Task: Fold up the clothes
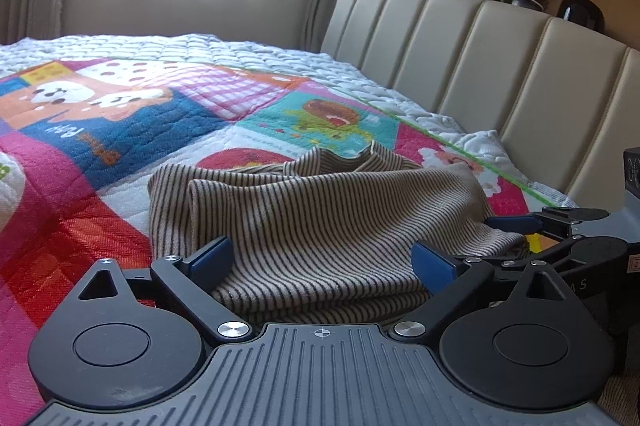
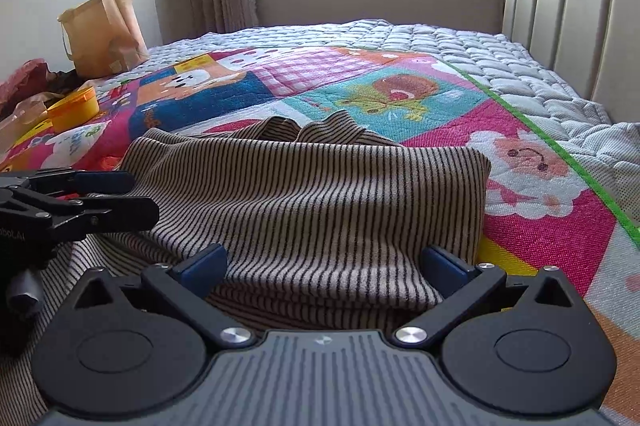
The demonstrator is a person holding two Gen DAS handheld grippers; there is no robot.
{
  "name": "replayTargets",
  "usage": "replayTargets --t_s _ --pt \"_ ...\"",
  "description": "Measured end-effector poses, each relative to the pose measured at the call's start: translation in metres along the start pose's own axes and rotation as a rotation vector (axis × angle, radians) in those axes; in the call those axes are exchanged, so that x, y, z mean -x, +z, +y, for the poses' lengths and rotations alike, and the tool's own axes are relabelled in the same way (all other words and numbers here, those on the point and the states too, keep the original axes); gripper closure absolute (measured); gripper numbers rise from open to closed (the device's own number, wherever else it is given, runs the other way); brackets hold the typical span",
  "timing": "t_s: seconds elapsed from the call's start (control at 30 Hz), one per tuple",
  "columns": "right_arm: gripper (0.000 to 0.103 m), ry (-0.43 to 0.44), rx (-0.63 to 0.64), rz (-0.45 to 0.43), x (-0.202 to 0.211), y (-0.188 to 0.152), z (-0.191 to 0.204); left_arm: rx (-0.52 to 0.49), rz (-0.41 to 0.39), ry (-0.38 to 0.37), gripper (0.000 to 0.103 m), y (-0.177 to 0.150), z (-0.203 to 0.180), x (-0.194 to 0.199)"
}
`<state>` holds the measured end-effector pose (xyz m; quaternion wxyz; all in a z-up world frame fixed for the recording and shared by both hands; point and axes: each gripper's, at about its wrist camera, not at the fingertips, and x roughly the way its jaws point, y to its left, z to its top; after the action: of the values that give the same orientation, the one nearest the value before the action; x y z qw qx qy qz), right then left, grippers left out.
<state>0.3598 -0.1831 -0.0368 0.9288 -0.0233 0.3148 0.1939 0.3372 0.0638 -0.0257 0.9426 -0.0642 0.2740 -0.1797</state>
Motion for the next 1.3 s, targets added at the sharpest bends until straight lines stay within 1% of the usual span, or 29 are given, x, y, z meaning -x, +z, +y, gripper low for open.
replayTargets --t_s 0.1,0.33,0.5,0.57,0.63,0.67,0.7,0.77,0.83,0.87,0.9,0.93,0.97,1.03,1.07,1.13,1.2,1.23,1.3 --pt "0.001 -0.033 0.022 -0.015 0.000 0.000 0.005 -0.001 0.001 -0.006 0.002 0.000 0.000 0.000" --pt "0.001 -0.159 0.120 -0.024 0.000 -0.002 0.026 0.007 -0.001 -0.015 0.001 -0.001 0.001 0.001" --pt "0.001 -0.151 0.115 -0.018 0.000 0.000 0.024 0.014 -0.001 -0.023 0.000 0.000 0.002 0.001" --pt "0.001 -0.140 0.117 -0.029 0.005 0.002 0.024 0.017 -0.002 -0.026 0.000 0.000 0.003 0.001" --pt "0.010 -0.125 0.148 -0.072 0.017 0.009 0.027 0.022 -0.002 -0.030 0.000 0.000 0.004 0.001" --pt "0.017 -0.117 0.176 -0.101 0.024 0.016 0.029 0.023 -0.003 -0.031 0.000 0.000 0.004 0.002" --pt "0.024 -0.112 0.193 -0.124 0.028 0.025 0.030 0.023 -0.003 -0.032 0.000 0.000 0.004 0.002" --pt "0.033 -0.109 0.198 -0.145 0.024 0.051 0.027 0.024 -0.003 -0.032 0.000 0.000 0.004 0.002" --pt "0.047 -0.101 0.176 -0.116 0.001 0.078 0.019 0.026 -0.003 -0.033 0.000 0.000 0.004 0.002" --pt "0.058 -0.101 0.154 -0.080 -0.016 0.088 0.014 0.026 -0.004 -0.034 0.000 0.000 0.005 0.002" --pt "0.064 -0.106 0.127 -0.041 -0.035 0.097 0.008 0.028 -0.004 -0.035 0.000 0.000 0.005 0.002" --pt "0.064 -0.101 0.097 0.003 -0.054 0.103 0.001 0.029 -0.004 -0.036 0.000 0.000 0.005 0.002" --pt "0.064 -0.077 0.068 0.052 -0.071 0.104 -0.005 0.031 -0.005 -0.038 0.000 0.001 0.006 0.003" --pt "0.063 -0.025 0.017 0.141 -0.100 0.099 -0.015 0.038 -0.009 -0.043 0.000 0.001 0.007 0.003" --pt "0.062 -0.024 0.016 0.147 -0.106 0.094 -0.015 0.046 -0.013 -0.048 0.000 0.002 0.009 0.004" --pt "0.067 -0.040 0.046 0.109 -0.103 0.086 -0.009 0.106 -0.053 -0.070 0.000 0.004 0.018 0.012" --pt "0.087 -0.056 0.072 0.088 -0.094 0.083 -0.004 0.182 -0.104 -0.094 0.000 0.007 0.029 0.023" --pt "0.090 -0.066 0.083 0.079 -0.090 0.081 -0.002 0.221 -0.129 -0.106 0.000 0.009 0.034 0.028" --pt "0.093 -0.057 0.088 0.039 -0.075 0.079 -0.001 0.293 -0.181 -0.124 0.000 0.012 0.045 0.040"
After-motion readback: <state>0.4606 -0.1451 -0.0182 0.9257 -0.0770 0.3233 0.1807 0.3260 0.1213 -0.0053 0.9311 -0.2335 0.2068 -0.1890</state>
